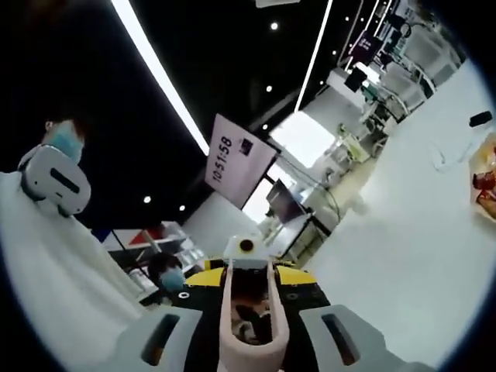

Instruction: Place the target food into the container with the food tongs after gripping and lifting it, then release it inside without dropping or visibly crushing the food.

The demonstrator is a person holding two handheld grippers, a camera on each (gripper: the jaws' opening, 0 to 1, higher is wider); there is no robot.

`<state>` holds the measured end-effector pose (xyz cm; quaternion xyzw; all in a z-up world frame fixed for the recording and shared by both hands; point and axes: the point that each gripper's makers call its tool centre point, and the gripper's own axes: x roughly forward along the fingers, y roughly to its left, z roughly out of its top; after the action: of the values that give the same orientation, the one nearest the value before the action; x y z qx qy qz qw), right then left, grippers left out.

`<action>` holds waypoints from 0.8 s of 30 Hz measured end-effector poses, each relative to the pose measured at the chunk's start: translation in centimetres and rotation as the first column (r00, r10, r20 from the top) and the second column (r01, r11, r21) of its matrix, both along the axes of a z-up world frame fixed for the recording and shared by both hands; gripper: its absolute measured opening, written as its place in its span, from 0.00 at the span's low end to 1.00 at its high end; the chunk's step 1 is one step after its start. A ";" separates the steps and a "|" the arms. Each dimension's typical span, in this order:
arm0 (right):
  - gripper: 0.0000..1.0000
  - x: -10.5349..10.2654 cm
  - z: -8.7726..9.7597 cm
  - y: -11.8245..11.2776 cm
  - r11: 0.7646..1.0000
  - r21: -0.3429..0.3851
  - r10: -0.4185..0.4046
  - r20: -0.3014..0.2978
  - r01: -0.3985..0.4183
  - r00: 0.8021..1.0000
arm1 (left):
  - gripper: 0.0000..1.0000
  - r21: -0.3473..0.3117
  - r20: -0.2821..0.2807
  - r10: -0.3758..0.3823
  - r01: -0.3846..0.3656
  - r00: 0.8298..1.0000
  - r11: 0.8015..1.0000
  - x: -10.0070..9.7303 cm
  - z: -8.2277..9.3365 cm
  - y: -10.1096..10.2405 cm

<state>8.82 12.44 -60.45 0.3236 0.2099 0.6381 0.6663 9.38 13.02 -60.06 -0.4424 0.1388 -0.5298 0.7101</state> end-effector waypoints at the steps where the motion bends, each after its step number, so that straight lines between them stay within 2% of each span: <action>1: 0.22 -0.1 0.1 -0.1 1.000 0.008 -0.004 -0.002 0.004 1.000 | 0.30 -0.002 -0.007 -0.001 0.001 1.000 1.000 -0.1 -0.1 0.1; 6: 0.22 -0.6 -0.1 -0.5 1.000 0.011 -0.007 -0.006 0.007 1.000 | 0.29 0.007 -0.040 -0.022 0.023 0.999 1.000 -0.8 -0.7 -0.1; 10: 0.23 -1.1 -0.2 -0.4 1.000 0.009 -0.010 -0.008 0.010 1.000 | 0.33 0.009 -0.037 -0.029 0.029 0.999 1.000 -1.3 -0.8 -0.2; 16: 0.23 -1.2 -0.4 -0.7 0.999 0.040 -0.023 -0.040 0.024 0.999 | 0.33 -0.007 -0.049 -0.036 0.035 0.998 0.999 -1.8 -0.9 -0.4; 18: 0.23 -1.4 -0.4 -0.7 0.999 0.036 -0.025 -0.038 0.026 0.999 | 0.33 0.007 -0.055 -0.040 0.040 0.998 0.999 -1.9 -1.1 -0.6; 21: 0.23 -1.6 -0.5 -0.7 0.999 0.037 -0.025 -0.036 0.026 0.999 | 0.29 0.020 -0.065 -0.056 0.057 0.996 0.998 -2.3 -1.3 -0.8; 23: 0.22 -1.5 -0.5 -0.7 0.998 0.046 -0.029 -0.040 0.031 0.999 | 0.25 0.038 -0.092 -0.076 0.080 0.993 0.996 -2.6 -1.4 -0.8; 24: 0.22 -1.5 -0.7 -0.6 0.999 0.035 -0.032 -0.037 0.033 0.999 | 0.22 0.062 -0.069 -0.055 0.059 0.996 0.996 -2.4 -1.5 -0.8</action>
<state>7.35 11.80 -61.19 0.3505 0.2055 0.6248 0.6668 6.97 12.26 -61.57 -0.4331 0.1920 -0.5298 0.7034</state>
